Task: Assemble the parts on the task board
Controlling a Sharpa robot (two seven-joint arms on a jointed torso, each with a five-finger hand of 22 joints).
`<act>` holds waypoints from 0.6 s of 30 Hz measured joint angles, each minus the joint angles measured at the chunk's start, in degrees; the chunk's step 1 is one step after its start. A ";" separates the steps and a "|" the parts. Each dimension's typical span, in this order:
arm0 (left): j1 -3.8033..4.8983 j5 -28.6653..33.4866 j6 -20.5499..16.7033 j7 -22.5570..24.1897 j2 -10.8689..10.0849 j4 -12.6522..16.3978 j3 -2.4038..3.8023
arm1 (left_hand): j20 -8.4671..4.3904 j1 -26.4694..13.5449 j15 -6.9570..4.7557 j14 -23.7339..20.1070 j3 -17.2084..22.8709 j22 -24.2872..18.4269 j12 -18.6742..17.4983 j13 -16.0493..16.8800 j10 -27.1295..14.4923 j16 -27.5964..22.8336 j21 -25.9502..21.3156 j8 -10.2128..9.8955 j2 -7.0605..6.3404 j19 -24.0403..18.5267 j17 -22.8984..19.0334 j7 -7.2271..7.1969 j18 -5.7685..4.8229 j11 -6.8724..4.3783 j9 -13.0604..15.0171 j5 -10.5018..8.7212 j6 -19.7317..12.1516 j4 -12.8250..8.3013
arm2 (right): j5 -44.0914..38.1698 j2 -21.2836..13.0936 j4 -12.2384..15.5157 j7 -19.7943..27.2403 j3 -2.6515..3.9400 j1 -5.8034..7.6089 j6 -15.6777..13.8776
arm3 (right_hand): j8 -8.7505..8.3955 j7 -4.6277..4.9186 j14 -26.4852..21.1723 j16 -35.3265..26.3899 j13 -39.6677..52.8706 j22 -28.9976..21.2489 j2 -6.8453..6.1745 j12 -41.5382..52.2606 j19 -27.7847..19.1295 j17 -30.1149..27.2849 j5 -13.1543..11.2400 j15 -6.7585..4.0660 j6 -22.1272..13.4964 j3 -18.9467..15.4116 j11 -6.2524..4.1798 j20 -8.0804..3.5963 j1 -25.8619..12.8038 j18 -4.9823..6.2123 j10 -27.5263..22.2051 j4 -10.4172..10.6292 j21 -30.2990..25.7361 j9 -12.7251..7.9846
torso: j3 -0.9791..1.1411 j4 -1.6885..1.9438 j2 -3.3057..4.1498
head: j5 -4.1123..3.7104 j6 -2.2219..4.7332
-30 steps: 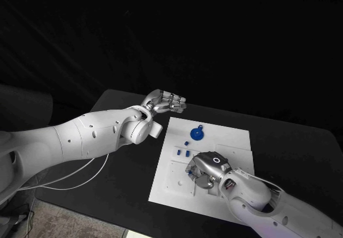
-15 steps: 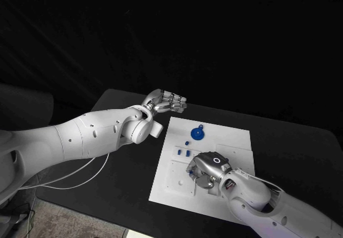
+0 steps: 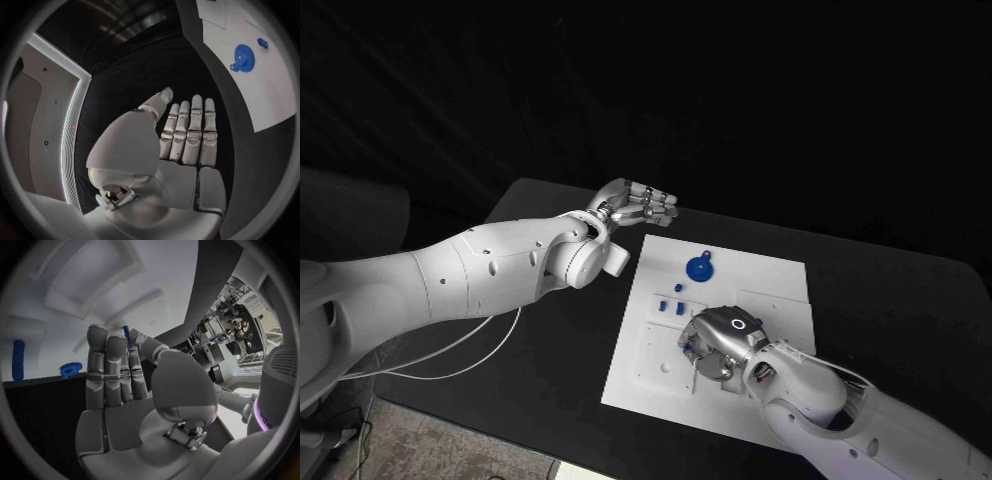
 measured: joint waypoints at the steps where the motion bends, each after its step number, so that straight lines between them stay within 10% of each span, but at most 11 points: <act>1: 0.00 0.00 0.00 -0.01 0.00 0.00 0.00 | 0.00 0.00 0.00 0.00 0.00 0.00 0.00 0.00 0.00 0.00 0.00 0.00 0.00 0.00 0.00 0.00 0.00 0.00 0.00 0.00 0.00 0.00 | -0.07 0.01 0.00 0.00 0.00 0.00 0.00 | 0.00 0.00 0.00 0.00 0.00 0.00 0.00 0.00 0.00 0.00 0.00 0.00 0.00 0.00 0.00 0.00 0.00 0.00 0.00 0.00 0.00 0.00 | 0.00 0.00 0.00 | 0.01 0.00; 18: 0.01 0.03 0.15 -0.18 0.20 -0.14 0.00 | 0.00 0.00 0.00 0.00 0.00 -0.25 0.00 0.00 0.00 0.00 0.00 0.00 0.00 0.00 0.00 0.00 0.00 0.00 0.00 0.00 0.00 0.00 | -0.61 0.70 -0.99 0.11 -1.46 0.39 -0.27 | -0.01 0.75 -0.01 -0.33 0.01 -0.52 0.29 0.36 -0.02 -0.01 2.46 -0.01 -2.21 -1.92 -0.03 0.04 -0.92 0.02 -1.85 0.79 -1.04 -0.17 | -0.02 -0.01 -0.02 | -0.21 -0.16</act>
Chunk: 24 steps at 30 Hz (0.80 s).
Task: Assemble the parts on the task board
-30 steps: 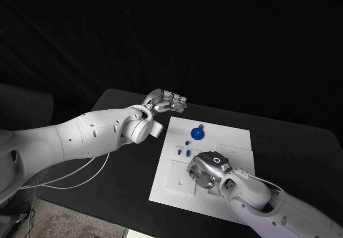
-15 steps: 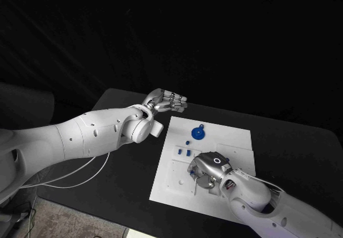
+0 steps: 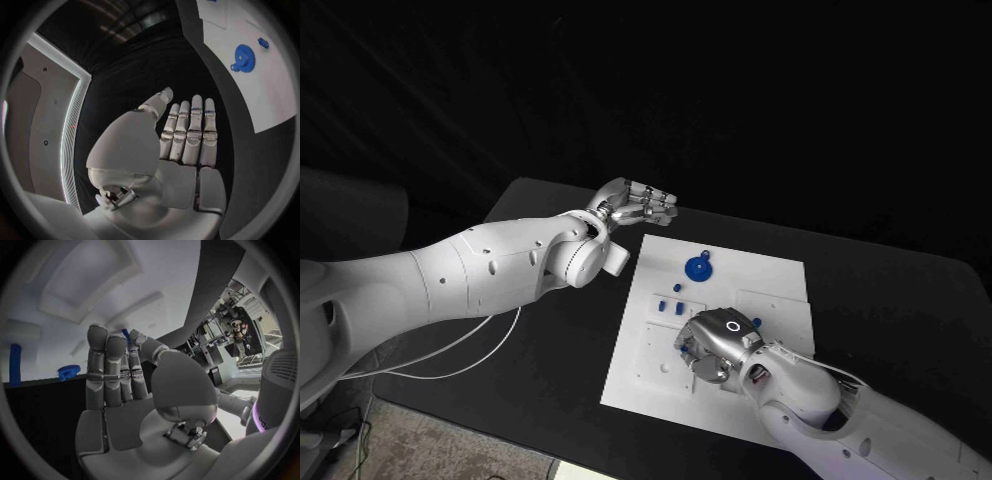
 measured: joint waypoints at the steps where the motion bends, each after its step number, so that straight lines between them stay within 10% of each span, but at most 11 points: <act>1: 0.00 0.00 0.02 -0.02 0.00 0.00 0.00 | 0.00 0.00 0.00 0.00 0.00 -0.01 0.00 0.00 0.00 0.00 0.00 0.00 0.00 0.00 0.00 0.00 0.00 0.00 0.00 0.00 0.00 0.00 | 0.00 0.00 -0.06 0.03 -0.06 -0.01 -0.05 | 0.00 0.07 -0.13 0.00 0.08 -0.11 -0.12 0.31 -0.07 0.00 0.65 0.12 -0.70 -0.93 0.28 0.07 -0.18 0.26 -0.97 0.25 -0.06 -0.05 | 0.00 0.00 0.00 | -0.04 -0.01; 10: 0.01 0.01 0.28 -0.28 0.01 -0.03 0.00 | 0.00 0.00 0.15 -0.15 0.00 -0.28 0.00 0.00 -0.21 0.00 0.00 0.00 0.00 0.00 0.00 0.21 0.00 0.21 0.00 0.00 -0.21 0.00 | 0.61 -0.16 -0.33 0.69 -0.41 -0.22 -0.95 | 0.19 1.58 -0.41 0.00 -0.19 -1.85 -2.40 0.02 -0.03 -0.69 2.23 1.79 -7.06 -7.50 2.93 1.46 -2.09 1.70 -9.92 1.50 -2.35 -0.22 | 0.01 -0.03 0.01 | -0.21 -0.10; 14: 0.01 0.01 0.41 -0.42 -0.04 -0.03 0.00 | 0.00 0.00 0.24 -0.24 -0.03 -0.29 0.00 0.00 -0.21 0.00 0.00 0.00 0.00 0.00 0.00 0.21 0.00 0.21 0.00 0.00 -0.21 0.03 | 1.16 -0.63 -0.12 0.96 -0.56 -0.41 -1.66 | 0.19 1.40 -0.74 -0.29 -0.22 -3.36 -3.17 -0.20 0.11 -1.80 3.32 2.78 -9.14 -16.18 4.00 2.79 0.69 3.06 -14.46 2.93 -3.27 -0.22 | 0.02 -0.03 0.01 | -0.38 0.04; 24: 0.00 0.01 0.62 -0.59 -0.39 -0.09 0.00 | 0.00 0.00 0.33 -0.33 -0.16 -0.35 0.00 0.00 -0.21 0.00 0.00 0.00 0.00 0.00 0.00 0.21 0.00 0.21 0.00 0.00 -0.21 0.15 | 2.52 -4.40 4.19 1.02 0.19 -0.47 -3.84 | 0.19 0.83 -0.95 0.44 -0.15 -4.96 -4.89 -0.20 0.14 -3.08 4.10 3.17 -9.81 -21.87 4.32 3.34 4.33 3.43 -15.95 8.50 -3.25 -0.21 | 0.05 -0.08 0.01 | -1.10 0.47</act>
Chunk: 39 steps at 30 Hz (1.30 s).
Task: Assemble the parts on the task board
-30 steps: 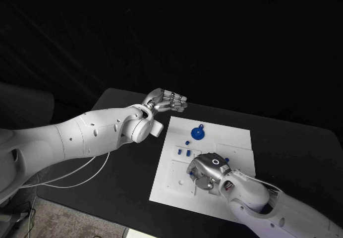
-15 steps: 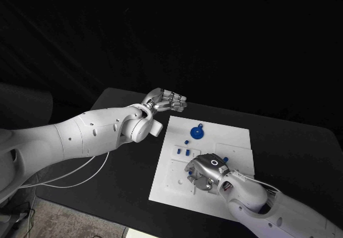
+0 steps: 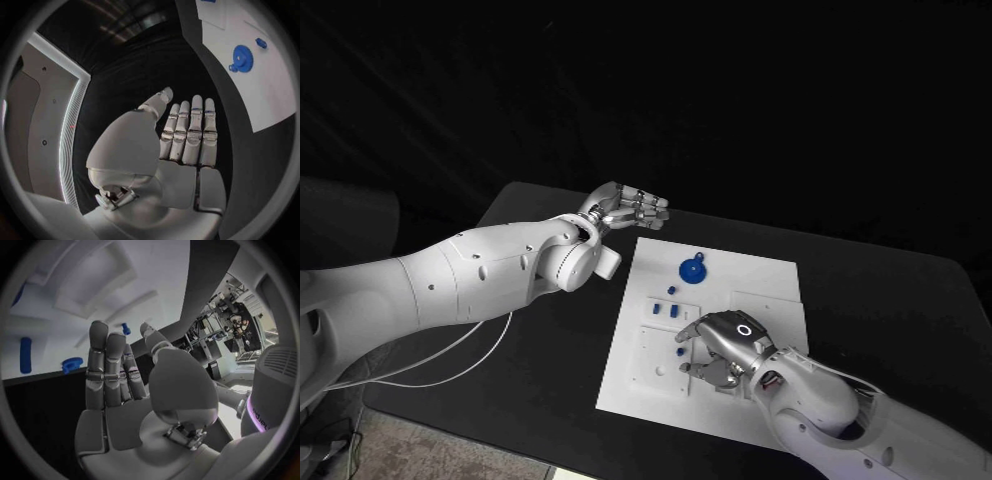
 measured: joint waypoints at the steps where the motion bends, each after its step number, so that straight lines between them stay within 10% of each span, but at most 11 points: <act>1: 0.00 0.00 0.01 -0.01 -0.06 0.00 0.00 | 0.00 0.00 0.00 0.00 0.00 0.00 0.00 0.00 0.00 0.00 0.00 0.00 0.00 0.00 0.00 0.00 0.00 0.00 0.00 0.00 0.00 0.00 | 0.22 -0.59 0.62 -0.01 0.46 -0.02 -0.15 | 0.00 0.00 0.00 0.01 0.00 -0.05 0.00 0.00 0.00 -0.02 0.00 0.00 0.00 0.02 -0.19 0.00 0.00 0.00 0.44 -0.02 0.25 0.00 | -0.01 -0.01 0.00 | -0.11 0.05; 12: 0.00 0.00 0.03 -0.05 -0.63 0.06 -0.01 | 0.00 0.00 0.00 0.00 0.00 -0.16 0.00 0.00 0.00 0.00 0.00 0.00 0.00 0.00 0.00 0.00 0.00 0.00 0.00 0.00 0.00 0.00 | 5.30 -8.28 5.36 -0.82 8.09 0.43 -0.14 | 0.00 0.00 0.62 0.01 0.00 -0.35 1.89 0.28 -0.09 0.21 -0.78 -0.61 0.01 2.63 -1.64 -0.94 -1.89 -0.02 5.93 -4.54 1.66 0.00 | -0.03 -0.13 -0.07 | -2.25 0.93; 16: 0.00 0.00 0.03 -0.05 -0.68 0.06 -0.01 | 0.00 0.00 0.00 0.00 0.00 -0.15 0.00 0.00 0.00 0.00 0.00 0.00 0.00 0.00 0.00 0.00 0.00 0.00 0.00 0.00 0.00 0.00 | 6.96 -10.25 4.65 -1.33 9.37 1.24 0.70 | 0.00 -0.15 0.65 0.02 0.00 -0.35 1.78 0.28 0.01 0.23 -1.26 -0.64 0.16 2.54 -1.70 -1.03 -2.00 -0.04 6.03 -4.76 1.76 0.01 | 0.01 -0.22 -0.09 | -2.61 1.16; 39: 0.00 0.01 0.03 -0.01 -0.67 -0.11 -0.01 | 0.00 0.00 0.00 0.00 0.00 -0.37 0.00 0.00 0.01 0.00 0.00 0.00 0.00 0.00 0.00 0.00 0.00 -0.01 0.00 0.00 0.00 0.00 | 9.53 -9.46 -2.28 -3.14 10.03 1.96 10.65 | 0.00 -1.27 0.30 0.01 0.03 -0.61 -0.38 0.28 0.00 0.32 -5.96 -0.33 -2.40 -2.05 -0.68 -1.03 0.37 -0.83 2.73 1.10 1.09 -0.04 | -0.03 -0.06 -0.05 | -3.42 0.80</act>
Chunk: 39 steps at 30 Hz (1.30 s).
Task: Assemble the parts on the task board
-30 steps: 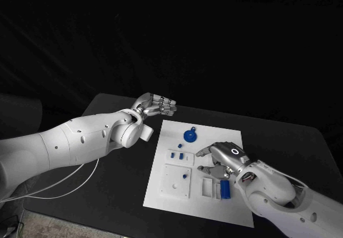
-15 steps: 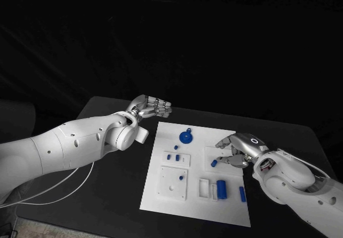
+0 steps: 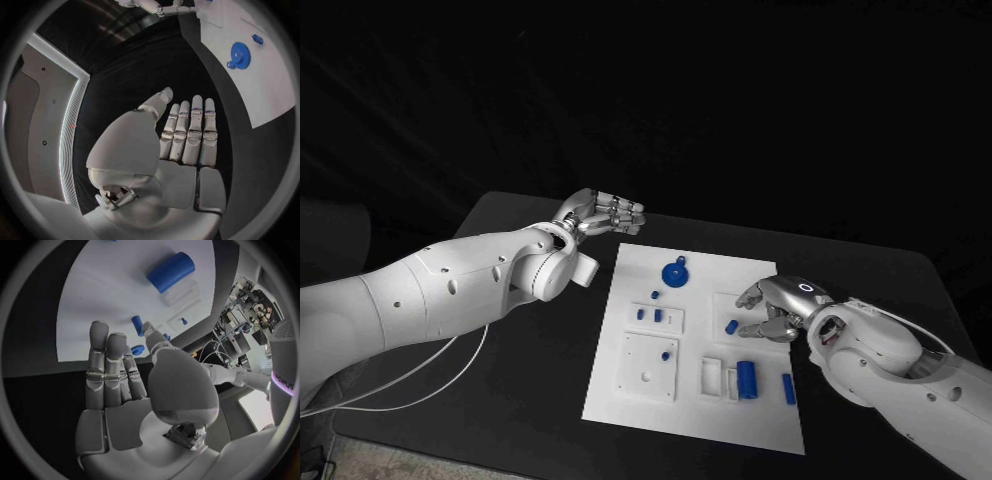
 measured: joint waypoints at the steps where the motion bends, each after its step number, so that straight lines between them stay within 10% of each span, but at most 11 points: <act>1: 0.00 0.00 0.00 0.00 0.00 -0.01 0.00 | 0.00 0.00 0.00 0.00 0.00 -0.03 0.00 0.00 0.00 0.00 0.00 0.00 0.00 0.00 0.00 0.00 0.00 0.00 0.00 0.00 0.00 0.00 | 0.01 0.14 -0.08 0.00 -0.03 0.00 0.33 | 0.00 0.00 0.00 0.00 0.00 0.03 0.00 0.00 0.00 0.00 0.00 0.00 0.00 -0.12 -0.03 0.00 0.00 -0.07 0.03 0.12 0.00 0.00 | 0.00 0.01 0.00 | 0.01 -0.03; 10: 0.00 0.00 0.00 0.00 0.00 -0.08 0.00 | 0.00 0.00 0.00 0.00 0.00 -0.03 0.00 0.00 0.00 0.00 0.00 0.00 0.00 0.00 0.00 0.00 0.00 0.00 0.00 0.00 0.00 0.00 | 0.15 0.88 -0.23 0.08 -0.37 0.00 2.48 | 0.00 0.00 -0.03 0.00 0.00 0.27 2.71 0.00 0.00 0.00 -1.36 -0.30 0.00 2.33 -0.92 0.00 0.00 -0.15 3.06 -2.85 0.00 0.00 | -0.03 -0.02 -0.01 | 0.26 -0.25; 22: 0.00 0.00 0.01 0.00 0.08 -0.18 0.00 | 0.00 0.00 0.00 0.00 0.00 -0.11 0.00 0.00 0.00 0.00 0.23 0.00 0.00 0.00 0.00 0.00 0.00 0.00 0.00 0.00 0.00 0.00 | 0.23 2.30 -0.95 0.40 -1.24 0.01 3.09 | 0.00 0.71 0.51 0.00 -0.01 0.91 2.87 0.00 0.01 0.40 -2.60 -0.95 2.25 20.13 -2.11 -0.46 -4.24 -0.57 7.58 -7.84 1.09 0.01 | 0.00 -0.02 -0.01 | 0.42 -0.36; 39: 0.00 0.00 0.06 -0.03 0.11 -0.27 0.00 | 0.00 0.00 0.00 0.00 0.00 -0.10 0.00 0.00 0.00 0.00 0.23 0.00 0.00 0.00 0.00 0.00 0.00 0.00 0.00 0.00 0.00 0.00 | 0.05 3.11 -1.65 0.38 -1.75 0.11 2.09 | 0.00 0.90 0.40 -0.07 0.03 1.25 4.09 0.00 0.01 0.65 -2.43 -1.65 7.90 22.38 -2.97 -0.86 -4.11 -1.34 11.23 -7.52 1.54 0.06 | 0.00 -0.05 -0.02 | 0.54 -0.56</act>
